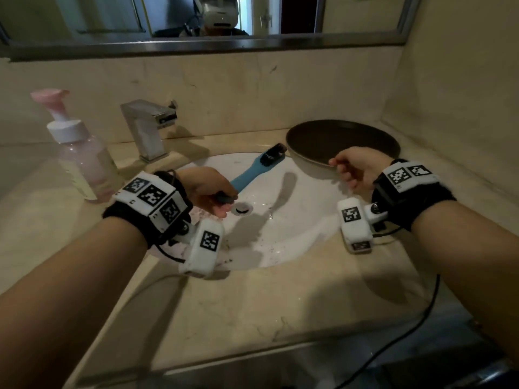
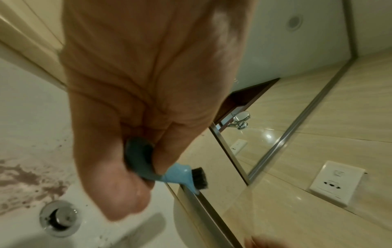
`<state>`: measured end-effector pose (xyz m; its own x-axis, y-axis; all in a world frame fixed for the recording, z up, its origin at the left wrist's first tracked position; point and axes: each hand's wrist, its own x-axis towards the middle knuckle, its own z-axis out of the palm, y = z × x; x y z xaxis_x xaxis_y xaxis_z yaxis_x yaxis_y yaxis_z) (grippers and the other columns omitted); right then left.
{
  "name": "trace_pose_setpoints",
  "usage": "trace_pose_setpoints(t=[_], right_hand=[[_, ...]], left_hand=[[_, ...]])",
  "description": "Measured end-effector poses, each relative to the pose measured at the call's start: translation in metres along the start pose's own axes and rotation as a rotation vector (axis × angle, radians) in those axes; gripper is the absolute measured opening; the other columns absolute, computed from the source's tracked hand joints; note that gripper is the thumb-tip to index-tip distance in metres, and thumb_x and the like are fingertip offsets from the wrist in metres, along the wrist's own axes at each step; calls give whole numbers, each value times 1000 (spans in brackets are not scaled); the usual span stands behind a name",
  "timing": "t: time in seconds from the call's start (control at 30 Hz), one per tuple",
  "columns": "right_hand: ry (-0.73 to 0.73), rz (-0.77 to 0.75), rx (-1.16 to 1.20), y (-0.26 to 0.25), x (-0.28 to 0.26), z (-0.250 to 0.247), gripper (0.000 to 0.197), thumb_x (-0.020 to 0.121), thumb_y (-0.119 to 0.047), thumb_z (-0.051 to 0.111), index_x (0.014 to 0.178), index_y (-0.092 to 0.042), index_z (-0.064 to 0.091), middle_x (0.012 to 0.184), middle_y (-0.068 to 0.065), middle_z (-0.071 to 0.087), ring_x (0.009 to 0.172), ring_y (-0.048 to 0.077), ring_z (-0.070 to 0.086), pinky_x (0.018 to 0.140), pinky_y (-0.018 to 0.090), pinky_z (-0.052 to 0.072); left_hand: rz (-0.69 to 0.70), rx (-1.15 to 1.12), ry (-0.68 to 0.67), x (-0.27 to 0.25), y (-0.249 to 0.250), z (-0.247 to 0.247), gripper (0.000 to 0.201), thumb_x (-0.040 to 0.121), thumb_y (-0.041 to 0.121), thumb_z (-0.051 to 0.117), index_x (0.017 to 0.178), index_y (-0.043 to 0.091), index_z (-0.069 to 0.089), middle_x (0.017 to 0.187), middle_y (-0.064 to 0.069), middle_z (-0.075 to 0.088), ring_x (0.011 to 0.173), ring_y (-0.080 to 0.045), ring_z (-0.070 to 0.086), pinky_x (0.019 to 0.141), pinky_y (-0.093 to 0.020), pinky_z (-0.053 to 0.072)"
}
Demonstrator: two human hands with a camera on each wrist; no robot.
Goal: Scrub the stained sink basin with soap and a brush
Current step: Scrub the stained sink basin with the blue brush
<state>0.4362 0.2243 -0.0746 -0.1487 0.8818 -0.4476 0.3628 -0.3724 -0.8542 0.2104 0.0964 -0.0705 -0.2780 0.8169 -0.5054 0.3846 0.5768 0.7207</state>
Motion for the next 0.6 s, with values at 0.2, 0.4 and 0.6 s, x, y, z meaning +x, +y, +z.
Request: trace_pose_setpoints(t=[0.2,0.4,0.6], right_hand=[[138,-8,206,11,20,-3,35,93,-27,43,59,-19,43,38,-6,26,21,7,15,31,5,14],[225,-45,149,13,30,-5,33,89,-27,50,58,-18,42,53,-3,32,32,9,23,31,16,18],[243,-153,57,20,38,-4,30,85,-28,48,57,-19,44,53,-1,34,41,14,27,41,24,21]], left_hand=[[-10,20,111,30,-7,1,27,97,4,41,120,-5,51,76,-5,61,44,-10,60,47,-23,53],[-10,74,133,55,-2,-4,16,97,4,39,106,4,52,77,-4,57,64,-15,51,64,-26,45],[-65,107,115,81,-4,1,16,96,4,36,103,5,50,71,-5,49,54,-13,32,57,-24,37]])
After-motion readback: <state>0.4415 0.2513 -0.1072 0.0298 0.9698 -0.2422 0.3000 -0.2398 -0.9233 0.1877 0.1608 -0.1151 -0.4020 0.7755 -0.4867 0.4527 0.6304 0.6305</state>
